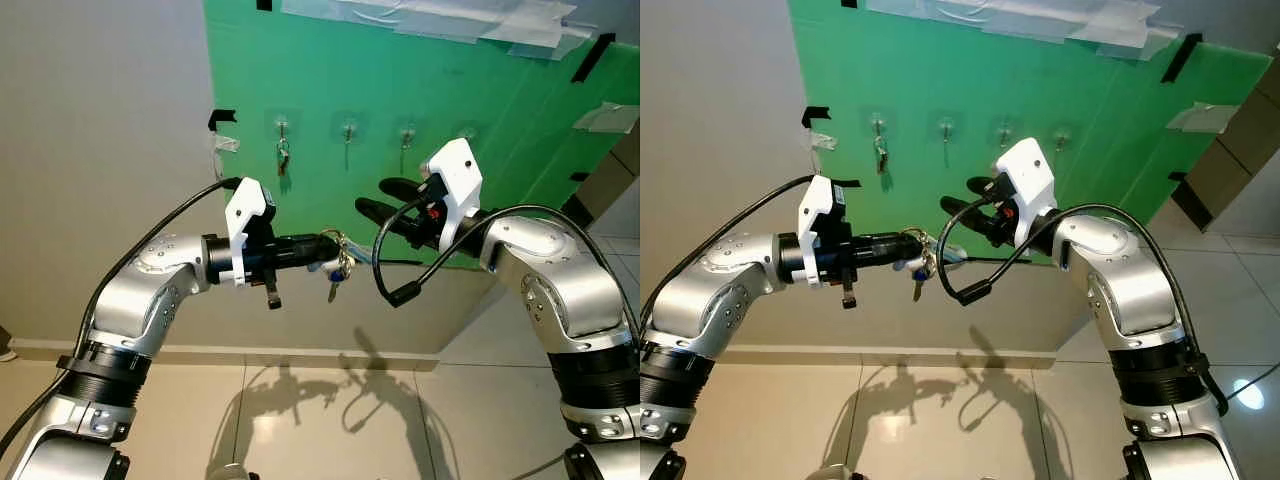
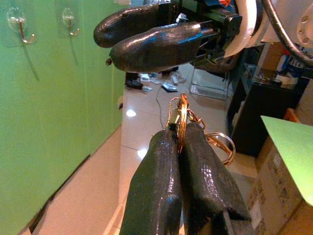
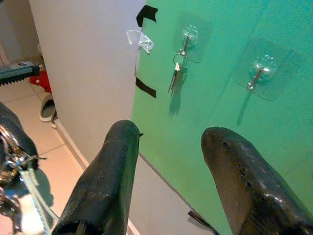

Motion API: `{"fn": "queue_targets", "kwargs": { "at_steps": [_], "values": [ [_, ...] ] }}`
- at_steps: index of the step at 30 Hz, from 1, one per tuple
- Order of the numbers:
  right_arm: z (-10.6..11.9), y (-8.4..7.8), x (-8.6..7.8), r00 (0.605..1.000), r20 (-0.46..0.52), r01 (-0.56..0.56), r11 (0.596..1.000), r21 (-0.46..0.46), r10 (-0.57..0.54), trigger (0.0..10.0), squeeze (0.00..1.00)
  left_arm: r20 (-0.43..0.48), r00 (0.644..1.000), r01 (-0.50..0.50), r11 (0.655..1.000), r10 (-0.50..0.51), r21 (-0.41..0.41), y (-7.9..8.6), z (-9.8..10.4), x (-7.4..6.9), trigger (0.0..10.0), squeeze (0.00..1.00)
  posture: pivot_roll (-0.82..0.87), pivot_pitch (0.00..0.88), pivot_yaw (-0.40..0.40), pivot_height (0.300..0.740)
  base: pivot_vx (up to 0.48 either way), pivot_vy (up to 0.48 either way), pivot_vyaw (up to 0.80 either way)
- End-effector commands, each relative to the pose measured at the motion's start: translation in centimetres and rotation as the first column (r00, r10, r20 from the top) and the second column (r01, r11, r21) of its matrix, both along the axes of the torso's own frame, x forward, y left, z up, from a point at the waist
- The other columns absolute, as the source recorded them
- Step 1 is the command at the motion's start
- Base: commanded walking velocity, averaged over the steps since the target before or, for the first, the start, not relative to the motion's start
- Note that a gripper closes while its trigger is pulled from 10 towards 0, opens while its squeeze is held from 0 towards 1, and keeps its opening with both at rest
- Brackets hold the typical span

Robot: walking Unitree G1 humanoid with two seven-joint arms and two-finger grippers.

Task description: Hang keys on a hook

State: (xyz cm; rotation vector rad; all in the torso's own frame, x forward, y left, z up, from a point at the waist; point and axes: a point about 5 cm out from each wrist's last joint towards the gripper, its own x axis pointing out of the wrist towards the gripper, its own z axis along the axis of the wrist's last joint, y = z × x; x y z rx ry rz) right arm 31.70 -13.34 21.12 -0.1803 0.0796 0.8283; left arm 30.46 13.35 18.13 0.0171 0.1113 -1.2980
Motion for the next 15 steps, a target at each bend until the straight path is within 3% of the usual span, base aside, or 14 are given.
{"fn": "queue_targets", "kwargs": {
  "at_steps": [1, 6, 9, 10, 13, 15],
  "values": [
    [0.6, -0.6, 0.0, 1.000, 0.022, 0.008, 1.000, 0.008, -0.008, 10.0, 0.00, 0.028, 0.999, 0.031, 0.999, -0.030, -0.013, 0.1, 1.5, 0.2, 0.0, 0.00, 0.01, 0.000, -0.051, 0.740, 0.000, 0.000, 0.00],
    [0.3, -0.7, 0.1, 1.000, 0.017, 0.015, 1.000, 0.013, -0.015, 10.0, 0.00, -0.004, 0.998, 0.059, 0.998, -0.059, -0.005, 1.0, 2.0, 0.1, 0.0, 0.00, 0.00, 0.000, -0.056, 0.740, 0.000, 0.000, 0.00],
    [-0.2, -0.7, 0.4, 0.999, 0.029, 0.045, 0.999, 0.031, -0.045, 10.0, 0.00, 0.014, 1.000, -0.001, 1.000, 0.001, -0.019, 1.4, 2.3, 1.0, 0.0, 0.00, 0.01, 0.000, -0.060, 0.740, 0.000, 0.000, 0.00],
    [-0.8, -0.3, 0.3, 0.997, 0.027, 0.064, 0.996, 0.066, -0.066, 10.0, 0.00, 0.020, 0.998, -0.063, 0.997, 0.064, -0.050, 1.6, 2.6, 1.9, 0.0, 0.00, 0.01, 0.000, -0.066, 0.740, 0.000, 0.000, 0.00],
    [-1.5, 0.1, 0.1, 0.997, 0.024, 0.069, 0.995, 0.074, -0.071, 10.0, 0.00, 0.024, 0.995, -0.096, 0.994, 0.097, -0.054, 1.7, 2.5, 2.4, 0.0, 0.00, 0.01, 0.000, -0.066, 0.740, 0.000, 0.000, 0.00],
    [-2.6, 0.3, -0.2, 0.994, -0.009, 0.110, 0.985, 0.134, -0.110, 10.0, 0.00, 0.025, 0.990, -0.137, 0.988, 0.139, -0.076, 1.6, 2.4, 3.0, 0.0, 0.00, 0.01, 0.000, -0.069, 0.740, 0.000, 0.000, 0.00]
  ]
}}
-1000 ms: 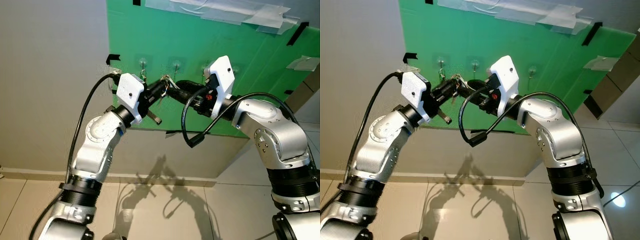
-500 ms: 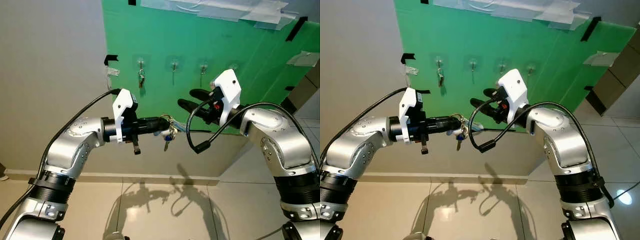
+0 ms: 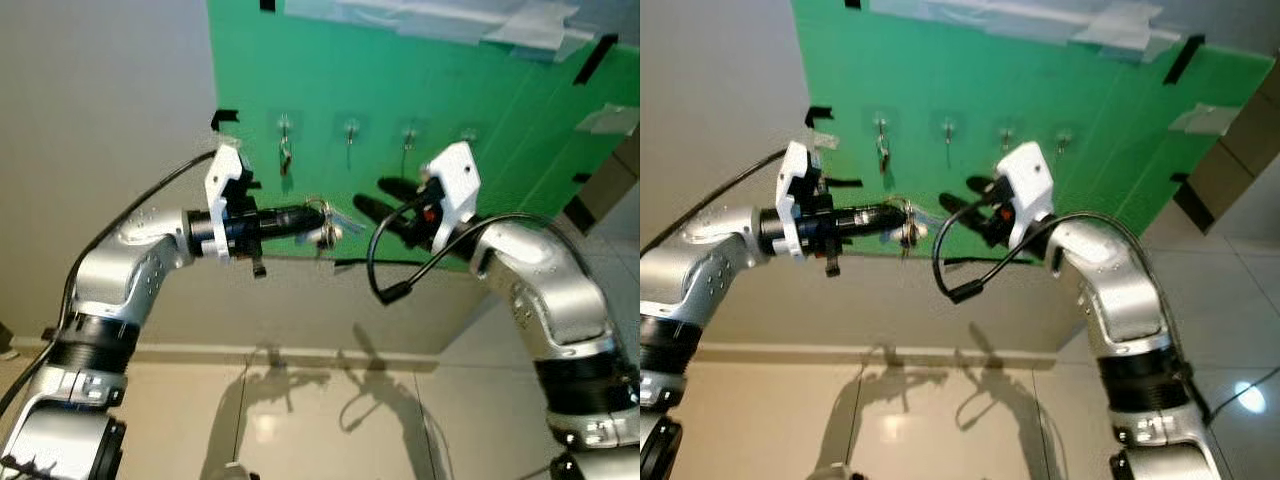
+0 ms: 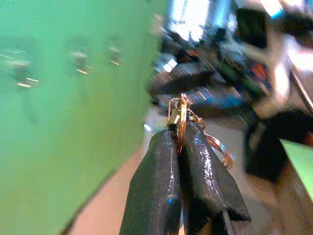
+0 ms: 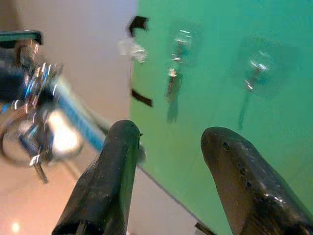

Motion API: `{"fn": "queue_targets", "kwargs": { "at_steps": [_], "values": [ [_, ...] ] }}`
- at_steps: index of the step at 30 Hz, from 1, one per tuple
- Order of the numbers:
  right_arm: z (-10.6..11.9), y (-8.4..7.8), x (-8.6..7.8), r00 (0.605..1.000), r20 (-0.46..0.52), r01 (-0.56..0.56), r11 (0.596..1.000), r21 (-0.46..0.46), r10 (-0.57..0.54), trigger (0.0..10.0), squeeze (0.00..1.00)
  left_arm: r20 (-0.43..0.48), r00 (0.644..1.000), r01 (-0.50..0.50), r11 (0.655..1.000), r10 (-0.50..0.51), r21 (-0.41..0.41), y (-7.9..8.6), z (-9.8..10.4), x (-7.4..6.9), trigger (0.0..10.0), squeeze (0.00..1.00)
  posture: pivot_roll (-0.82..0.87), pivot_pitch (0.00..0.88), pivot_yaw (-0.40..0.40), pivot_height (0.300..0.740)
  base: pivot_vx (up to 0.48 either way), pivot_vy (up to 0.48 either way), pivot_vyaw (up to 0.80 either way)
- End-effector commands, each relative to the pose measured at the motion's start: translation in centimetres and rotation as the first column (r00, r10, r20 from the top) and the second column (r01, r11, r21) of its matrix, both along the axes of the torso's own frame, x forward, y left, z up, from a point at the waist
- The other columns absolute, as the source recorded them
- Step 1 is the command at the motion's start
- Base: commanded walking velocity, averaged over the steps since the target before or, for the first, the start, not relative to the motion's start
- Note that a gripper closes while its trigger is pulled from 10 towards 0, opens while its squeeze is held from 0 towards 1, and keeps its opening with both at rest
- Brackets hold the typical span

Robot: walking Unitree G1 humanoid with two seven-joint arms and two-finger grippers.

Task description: Hang keys on a hook

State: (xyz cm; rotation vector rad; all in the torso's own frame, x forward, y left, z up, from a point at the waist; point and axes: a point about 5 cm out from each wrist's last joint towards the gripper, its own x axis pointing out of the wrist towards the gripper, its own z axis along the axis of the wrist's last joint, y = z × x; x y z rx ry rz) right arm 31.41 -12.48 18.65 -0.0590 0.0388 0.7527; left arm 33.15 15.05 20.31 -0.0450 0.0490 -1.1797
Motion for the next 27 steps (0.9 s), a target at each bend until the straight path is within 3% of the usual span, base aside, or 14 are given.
{"fn": "queue_targets", "kwargs": {
  "at_steps": [1, 4, 6, 8, 10, 15, 16, 17, 20, 21, 23, 24, 25, 27],
  "values": [
    [-0.7, -0.6, -0.1, 0.998, -0.011, 0.061, 0.997, 0.041, -0.061, 10.0, 0.00, 0.016, 0.999, -0.050, 0.999, 0.051, -0.008, -0.1, 0.1, 0.6, 0.0, 0.00, 0.01, 0.000, -0.069, 0.740, 0.000, 0.000, 0.00],
    [-3.0, -1.2, -1.1, 0.977, -0.047, 0.213, 0.972, 0.096, -0.210, 10.0, 0.00, -0.006, 0.981, -0.194, 0.979, 0.194, -0.065, -0.4, -0.8, 1.3, 0.0, 0.00, 0.00, 0.000, -0.057, 0.740, 0.000, 0.000, 0.00],
    [-4.3, -2.0, -1.9, 0.945, -0.038, 0.328, 0.940, 0.091, -0.326, 10.0, 0.00, -0.053, 0.956, -0.293, 0.948, 0.288, -0.123, -0.6, -1.8, 0.7, 0.0, 0.00, -0.01, 0.000, -0.038, 0.740, 0.000, 0.000, 0.00],
    [-4.6, -2.3, -2.1, 0.934, -0.033, 0.358, 0.929, 0.091, -0.356, 10.0, 0.00, -0.068, 0.949, -0.315, 0.939, 0.308, -0.137, -0.6, -2.1, 0.5, 0.0, 0.00, -0.01, 0.000, -0.036, 0.740, 0.000, 0.000, 0.00],
    [-5.7, -4.3, -3.4, 0.846, -0.013, 0.531, 0.839, 0.118, -0.533, 10.0, 0.00, -0.141, 0.913, -0.403, 0.899, 0.382, -0.171, -1.9, -4.0, -2.2, 0.0, 0.00, 0.00, 0.000, -0.030, 0.740, 0.000, 0.000, 0.00],
    [-6.4, -5.3, -4.4, 0.783, -0.036, 0.618, 0.771, 0.152, -0.621, 10.0, 0.00, -0.178, 0.886, -0.457, 0.872, 0.429, -0.174, -2.7, -5.2, -3.5, 0.0, 0.00, 0.01, 0.000, -0.028, 0.740, 0.000, 0.000, 0.00],
    [-6.5, -5.4, -4.9, 0.768, -0.010, 0.634, 0.760, 0.142, -0.640, 10.0, 0.00, -0.177, 0.866, -0.495, 0.852, 0.467, -0.171, -2.8, -5.6, -4.0, 0.0, 0.00, 0.01, 0.000, -0.027, 0.740, 0.000, 0.000, 0.00],
    [-6.6, -5.6, -5.6, 0.745, 0.013, 0.658, 0.739, 0.143, -0.667, 10.0, 0.00, -0.165, 0.816, -0.577, 0.799, 0.554, -0.170, -2.6, -6.0, -4.6, 0.0, 0.00, 0.02, 0.000, -0.029, 0.740, 0.000, 0.000, 0.00],
    [-6.6, -5.9, -6.9, 0.716, 0.021, 0.682, 0.706, 0.193, -0.698, 10.0, 0.00, -0.047, 0.675, -0.737, 0.669, 0.736, -0.096, -1.1, -7.2, -6.5, 0.0, 0.00, 0.02, 0.000, -0.036, 0.740, 0.000, 0.000, 0.00],
    [-6.6, -5.9, -6.9, 0.716, 0.021, 0.682, 0.706, 0.193, -0.698, 10.0, 0.00, -0.047, 0.675, -0.737, 0.669, 0.736, -0.096, -1.1, -7.2, -6.5, 0.0, 0.00, 0.02, 0.000, -0.036, 0.740, 0.000, 0.000, 0.00],
    [-6.7, -6.1, -8.0, 0.712, 0.001, 0.684, 0.693, 0.228, -0.702, 10.0, 0.00, 0.004, 0.613, -0.789, 0.613, 0.790, -0.037, 0.6, -8.2, -7.7, 0.0, 0.00, 0.02, 0.000, -0.044, 0.740, 0.000, 0.000, 0.00],
    [-6.7, -6.1, -8.0, 0.712, 0.001, 0.684, 0.693, 0.228, -0.702, 10.0, 0.00, 0.004, 0.613, -0.789, 0.613, 0.790, -0.037, 0.6, -8.2, -7.7, 0.0, 0.00, 0.02, 0.000, -0.044, 0.740, 0.000, 0.000, 0.00],
    [-8.2, -6.8, -9.8, 0.721, -0.029, 0.684, 0.704, 0.192, -0.692, 10.0, 0.00, 0.060, 0.607, -0.795, 0.604, 0.792, 0.059, 1.8, -9.7, -9.9, 0.0, 0.00, 0.03, 0.000, -0.044, 0.740, 0.000, 0.000, 0.00],
    [-8.9, -7.1, -10.5, 0.721, -0.043, 0.688, 0.706, 0.169, -0.692, 10.0, 0.00, 0.073, 0.614, -0.789, 0.607, 0.786, 0.095, 2.0, -10.3, -10.7, 0.0, 0.00, 0.03, 0.000, -0.044, 0.740, 0.000, 0.000, 0.00]
  ]
}}
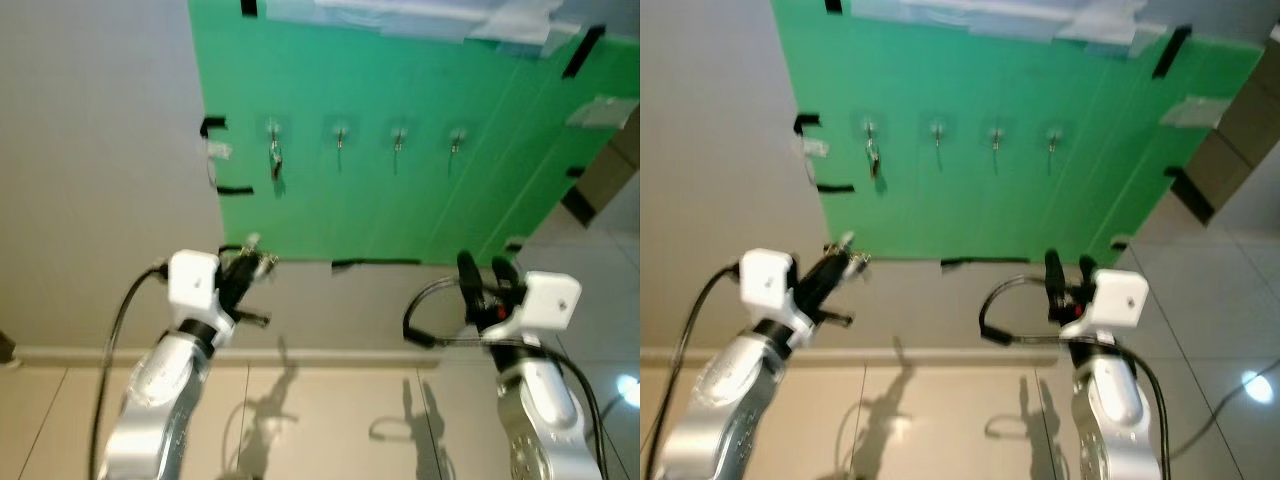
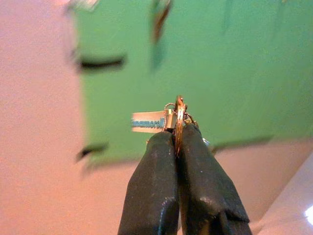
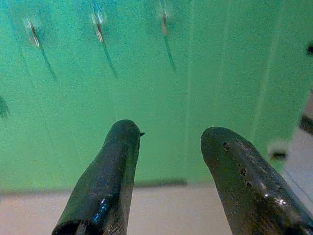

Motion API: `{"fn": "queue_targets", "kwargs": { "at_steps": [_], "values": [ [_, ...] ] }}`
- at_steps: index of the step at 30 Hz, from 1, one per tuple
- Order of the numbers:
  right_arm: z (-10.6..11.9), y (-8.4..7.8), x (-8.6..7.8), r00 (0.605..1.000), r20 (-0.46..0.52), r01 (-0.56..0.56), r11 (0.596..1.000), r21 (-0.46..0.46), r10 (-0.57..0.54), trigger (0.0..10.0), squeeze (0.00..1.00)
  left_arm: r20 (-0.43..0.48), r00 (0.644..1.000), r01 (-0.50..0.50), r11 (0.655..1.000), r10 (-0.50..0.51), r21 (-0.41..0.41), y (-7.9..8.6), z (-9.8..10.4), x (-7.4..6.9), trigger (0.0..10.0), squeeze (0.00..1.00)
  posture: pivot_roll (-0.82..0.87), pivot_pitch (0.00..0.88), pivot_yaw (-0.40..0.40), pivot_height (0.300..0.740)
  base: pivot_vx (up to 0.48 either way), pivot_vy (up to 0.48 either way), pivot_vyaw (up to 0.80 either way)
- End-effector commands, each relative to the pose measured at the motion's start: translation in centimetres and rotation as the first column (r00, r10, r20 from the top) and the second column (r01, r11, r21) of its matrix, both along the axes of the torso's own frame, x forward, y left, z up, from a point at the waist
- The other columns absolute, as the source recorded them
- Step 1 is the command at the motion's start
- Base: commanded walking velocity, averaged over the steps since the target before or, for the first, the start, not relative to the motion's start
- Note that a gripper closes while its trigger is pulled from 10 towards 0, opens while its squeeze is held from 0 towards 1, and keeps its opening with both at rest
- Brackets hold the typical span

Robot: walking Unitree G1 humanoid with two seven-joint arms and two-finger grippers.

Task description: Hang keys on a hook

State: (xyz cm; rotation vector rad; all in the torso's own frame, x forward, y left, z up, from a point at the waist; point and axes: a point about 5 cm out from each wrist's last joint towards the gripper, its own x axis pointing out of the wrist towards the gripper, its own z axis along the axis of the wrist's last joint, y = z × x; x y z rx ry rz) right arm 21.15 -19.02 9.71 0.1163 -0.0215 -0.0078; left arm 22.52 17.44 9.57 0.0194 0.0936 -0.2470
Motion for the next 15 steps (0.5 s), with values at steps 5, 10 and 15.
{"fn": "queue_targets", "kwargs": {
  "at_steps": [5, 10, 15],
  "values": [
    [-1.4, -1.3, -0.9, 0.999, -0.036, 0.036, 0.999, 0.000, -0.036, 10.0, 0.00, 0.020, 0.998, -0.061, 0.997, 0.060, 0.041, 0.0, 0.2, 0.0, 10.0, 0.00, 0.03, 0.000, -0.050, 0.740, 0.000, 0.000, 0.00],
    [-3.9, -0.7, -0.1, 0.996, -0.073, 0.050, 0.997, 0.063, -0.046, 10.0, 0.00, 0.079, 0.995, -0.060, 0.996, 0.055, 0.070, -1.2, 0.8, 1.4, 10.0, 0.00, 0.02, 0.000, -0.035, 0.740, 0.000, 0.000, 0.00],
    [-3.8, -0.1, 0.0, 0.999, -0.033, 0.022, 0.999, 0.047, -0.020, 10.0, 0.00, 0.103, 0.994, -0.037, 0.998, 0.032, 0.041, -1.7, 1.3, 1.9, 10.0, 0.00, 0.00, 0.000, -0.022, 0.740, 0.000, 0.000, 0.00]
  ]
}}
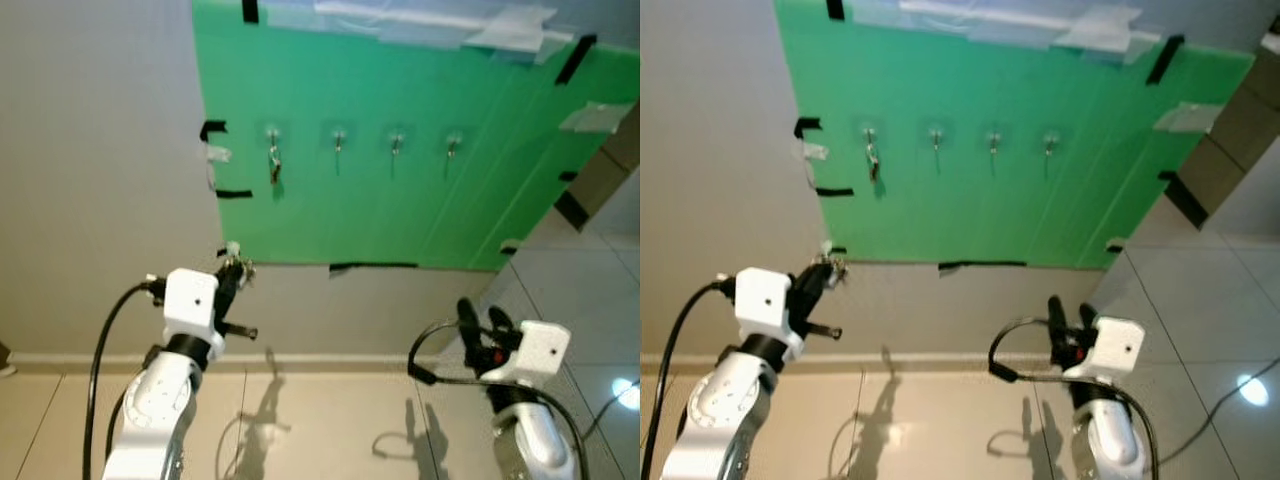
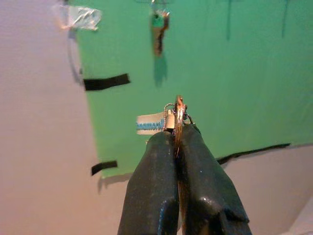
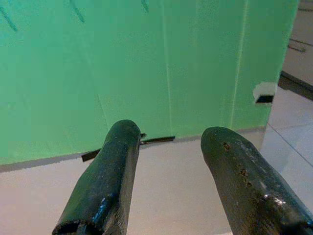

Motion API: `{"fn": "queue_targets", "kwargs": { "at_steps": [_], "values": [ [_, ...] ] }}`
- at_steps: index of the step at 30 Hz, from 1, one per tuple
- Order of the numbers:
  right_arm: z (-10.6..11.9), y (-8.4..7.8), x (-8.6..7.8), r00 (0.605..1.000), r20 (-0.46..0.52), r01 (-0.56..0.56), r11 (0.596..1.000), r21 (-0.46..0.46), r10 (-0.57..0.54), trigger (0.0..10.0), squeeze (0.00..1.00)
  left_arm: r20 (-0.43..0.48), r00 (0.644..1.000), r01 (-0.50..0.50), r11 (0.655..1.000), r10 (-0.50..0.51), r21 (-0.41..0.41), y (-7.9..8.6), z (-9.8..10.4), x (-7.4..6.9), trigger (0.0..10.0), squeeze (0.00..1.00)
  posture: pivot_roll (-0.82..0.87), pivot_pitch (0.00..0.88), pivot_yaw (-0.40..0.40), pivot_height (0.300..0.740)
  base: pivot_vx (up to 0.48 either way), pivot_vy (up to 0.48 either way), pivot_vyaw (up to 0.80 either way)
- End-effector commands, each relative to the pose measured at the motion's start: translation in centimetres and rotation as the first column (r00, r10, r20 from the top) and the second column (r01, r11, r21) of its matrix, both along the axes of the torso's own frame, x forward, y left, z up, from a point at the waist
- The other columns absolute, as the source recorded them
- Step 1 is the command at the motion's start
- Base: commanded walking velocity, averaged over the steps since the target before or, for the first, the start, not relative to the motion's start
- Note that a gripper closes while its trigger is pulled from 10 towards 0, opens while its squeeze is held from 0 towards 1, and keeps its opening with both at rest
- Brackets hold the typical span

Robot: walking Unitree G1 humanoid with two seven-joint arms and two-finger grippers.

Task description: Hang keys on a hook

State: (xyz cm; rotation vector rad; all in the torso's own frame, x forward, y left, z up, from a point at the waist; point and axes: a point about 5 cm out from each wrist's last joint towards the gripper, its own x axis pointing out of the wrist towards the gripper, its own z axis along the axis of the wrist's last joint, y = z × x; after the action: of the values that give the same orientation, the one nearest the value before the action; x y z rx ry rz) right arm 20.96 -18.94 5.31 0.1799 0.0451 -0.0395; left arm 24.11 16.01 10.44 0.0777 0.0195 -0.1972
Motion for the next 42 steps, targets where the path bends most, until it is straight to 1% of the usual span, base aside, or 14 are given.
{"fn": "queue_targets", "kwargs": {
  "at_steps": [1, 7, 8, 10, 12, 13, 14, 17, 18, 24, 29, 30, 37, 42],
  "values": [
    [0.9, -0.1, 0.3, 0.999, 0.048, -0.017, 0.999, -0.029, 0.019, 10.0, 0.00, 0.030, 0.999, 0.025, 0.999, -0.025, -0.020, -0.5, 0.7, 0.4, 10.0, 0.00, 0.00, 0.000, -0.022, 0.740, 0.000, 0.000, 0.00],
    [1.9, -0.4, 0.7, 0.995, 0.097, -0.026, 0.998, -0.065, 0.032, 10.0, 0.00, 0.097, 0.995, 0.031, 0.999, -0.029, -0.013, -1.0, 1.7, 0.8, 10.0, 0.00, -0.01, 0.000, -0.019, 0.740, 0.384, 0.231, 0.00],
    [2.9, -0.5, 1.0, 0.988, 0.147, -0.021, 0.994, -0.104, 0.036, 10.0, 0.00, 0.154, 0.988, 0.030, 1.000, -0.030, 0.006, -1.1, 2.4, 0.8, 10.0, 0.00, 0.00, 0.000, -0.022, 0.740, 0.390, 0.277, 0.00],
    [3.5, -0.5, 1.2, 0.982, 0.183, -0.016, 0.991, -0.131, 0.040, 10.0, 0.00, 0.194, 0.980, 0.029, 0.999, -0.032, 0.018, -1.2, 2.8, 0.8, 10.0, 0.00, 0.00, 0.000, -0.022, 0.740, 0.390, 0.277, 0.00],
    [6.7, -0.3, 2.0, 0.948, 0.316, 0.011, 0.983, -0.182, 0.048, 10.0, 0.00, 0.314, 0.949, 0.026, 0.999, -0.038, 0.044, -1.4, 5.2, 1.1, 10.0, 0.00, 0.00, 0.000, -0.027, 0.740, 0.354, 0.324, 0.00],
    [10.8, 0.1, 3.0, 0.890, 0.452, 0.047, 0.976, -0.213, 0.056, 10.0, 0.00, 0.415, 0.909, 0.022, 0.999, -0.041, 0.050, -1.6, 7.9, 1.6, 10.0, 0.00, 0.00, 0.000, -0.028, 0.740, 0.349, 0.330, 0.00],
    [10.8, 0.1, 3.0, 0.890, 0.452, 0.047, 0.976, -0.213, 0.056, 10.0, 0.00, 0.415, 0.909, 0.022, 0.999, -0.041, 0.050, -1.6, 7.9, 1.6, 10.0, 0.00, 0.00, 0.000, -0.028, 0.740, 0.349, 0.330, 0.00],
    [13.1, 0.4, 3.6, 0.854, 0.517, 0.063, 0.974, -0.218, 0.060, 10.0, 0.00, 0.474, 0.879, 0.018, 0.998, -0.044, 0.058, -1.7, 9.6, 1.9, 10.0, 0.00, 0.00, 0.000, -0.031, 0.740, 0.352, 0.326, 0.00],
    [15.0, 0.7, 4.1, 0.825, 0.562, 0.071, 0.974, -0.214, 0.063, 10.0, 0.00, 0.534, 0.844, 0.024, 0.998, -0.050, 0.057, -1.9, 11.4, 2.3, 10.0, 0.00, 0.00, 0.000, -0.032, 0.740, 0.352, 0.326, 0.00],
    [15.5, 0.7, 4.0, 0.819, 0.572, 0.079, 0.976, -0.204, 0.053, 10.0, 0.00, 0.583, 0.806, 0.070, 0.995, -0.101, 0.075, -3.0, 12.7, 2.6, 10.0, 0.00, -0.01, 0.000, -0.031, 0.740, 0.350, 0.329, 0.00],
    [15.3, 1.0, 3.9, 0.834, 0.551, 0.085, 0.978, -0.189, 0.034, 10.0, 0.00, 0.552, 0.807, 0.171, 0.978, -0.210, 0.122, -4.6, 13.2, 3.4, 10.0, 0.00, -0.01, 0.000, -0.026, 0.740, 0.378, 0.200, 0.00],
    [15.3, 1.1, 4.0, 0.838, 0.545, 0.082, 0.979, -0.187, 0.034, 10.0, 0.00, 0.518, 0.814, 0.225, 0.965, -0.262, 0.134, -5.3, 13.0, 3.8, 10.0, 0.00, -0.01, 0.000, -0.021, 0.740, 0.435, 0.000, 0.00],
    [15.1, 1.3, 3.7, 0.846, 0.532, 0.079, 0.980, -0.185, 0.032, 10.0, 0.00, 0.524, 0.804, 0.265, 0.958, -0.282, 0.110, -6.1, 12.8, 3.6, 10.0, 0.00, -0.02, 0.000, -0.013, 0.740, 0.126, 0.000, 0.00],
    [15.1, 1.1, 3.6, 0.848, 0.529, 0.088, 0.978, -0.189, 0.026, 10.0, 0.00, 0.521, 0.796, 0.304, 0.948, -0.308, 0.096, -6.5, 12.8, 3.6, 10.0, 0.00, -0.03, 0.000, -0.004, 0.740, 0.000, -0.448, 0.00]
  ]
}}
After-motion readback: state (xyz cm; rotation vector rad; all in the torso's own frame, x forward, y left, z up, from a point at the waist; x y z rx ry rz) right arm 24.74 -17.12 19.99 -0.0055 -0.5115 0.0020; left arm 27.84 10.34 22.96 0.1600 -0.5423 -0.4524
